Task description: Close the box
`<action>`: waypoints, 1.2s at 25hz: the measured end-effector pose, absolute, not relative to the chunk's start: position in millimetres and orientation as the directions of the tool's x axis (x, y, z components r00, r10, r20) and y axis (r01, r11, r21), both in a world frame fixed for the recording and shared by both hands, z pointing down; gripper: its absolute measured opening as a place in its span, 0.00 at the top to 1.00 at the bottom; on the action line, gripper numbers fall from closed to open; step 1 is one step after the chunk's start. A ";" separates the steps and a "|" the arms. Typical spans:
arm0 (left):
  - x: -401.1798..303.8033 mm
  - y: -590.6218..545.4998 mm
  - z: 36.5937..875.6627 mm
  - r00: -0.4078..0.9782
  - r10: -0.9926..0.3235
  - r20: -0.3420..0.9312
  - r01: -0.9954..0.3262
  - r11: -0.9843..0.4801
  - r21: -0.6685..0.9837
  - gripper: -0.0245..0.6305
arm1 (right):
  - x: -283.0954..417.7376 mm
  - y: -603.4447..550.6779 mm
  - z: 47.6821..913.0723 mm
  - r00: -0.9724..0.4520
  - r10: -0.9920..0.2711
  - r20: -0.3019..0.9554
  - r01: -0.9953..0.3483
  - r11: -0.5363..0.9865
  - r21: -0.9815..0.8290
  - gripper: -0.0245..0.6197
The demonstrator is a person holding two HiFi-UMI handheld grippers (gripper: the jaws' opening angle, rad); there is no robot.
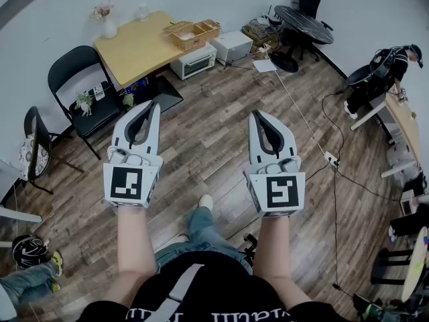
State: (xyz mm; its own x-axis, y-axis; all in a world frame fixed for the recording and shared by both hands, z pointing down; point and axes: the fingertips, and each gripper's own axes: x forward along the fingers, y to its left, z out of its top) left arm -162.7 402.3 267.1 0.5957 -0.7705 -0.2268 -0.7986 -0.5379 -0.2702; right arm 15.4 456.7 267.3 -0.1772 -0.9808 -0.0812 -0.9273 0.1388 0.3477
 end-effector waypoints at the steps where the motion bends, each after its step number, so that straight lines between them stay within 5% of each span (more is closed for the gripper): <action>1: -161.9 401.9 265.4 0.595 -0.770 -0.230 -0.799 -0.536 -0.272 0.94 | 15.5 456.7 267.0 -0.178 -0.981 -0.081 -0.926 0.139 0.351 0.94; 13: -163.4 350.3 262.5 0.566 -0.794 -0.220 -0.822 -0.523 -0.227 0.92 | 20.5 407.4 257.9 -0.208 -0.969 -0.132 -0.944 0.163 0.286 0.94; 15: -160.0 329.4 261.1 0.559 -0.800 -0.217 -0.828 -0.524 -0.200 0.74 | 27.8 388.5 254.8 -0.204 -0.968 -0.145 -0.945 0.156 0.287 0.94; 20: -141.5 275.7 253.6 0.500 -0.839 -0.213 -0.865 -0.472 -0.173 0.48 | 58.4 336.7 243.9 -0.207 -0.965 -0.158 -0.947 0.157 0.281 0.94; 30: -90.7 197.9 258.4 0.459 -0.871 -0.177 -0.888 -0.455 -0.063 0.41 | 109.2 263.5 238.5 -0.252 -0.956 -0.149 -0.931 0.197 0.309 0.94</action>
State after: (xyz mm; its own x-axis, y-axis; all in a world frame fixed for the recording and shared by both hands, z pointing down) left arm -90.7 197.9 258.4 0.4588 -0.8707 -0.1775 -0.8882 -0.4551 -0.0632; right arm 109.2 263.5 238.5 -0.2517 -0.9562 -0.1492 -0.9306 0.1968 0.3086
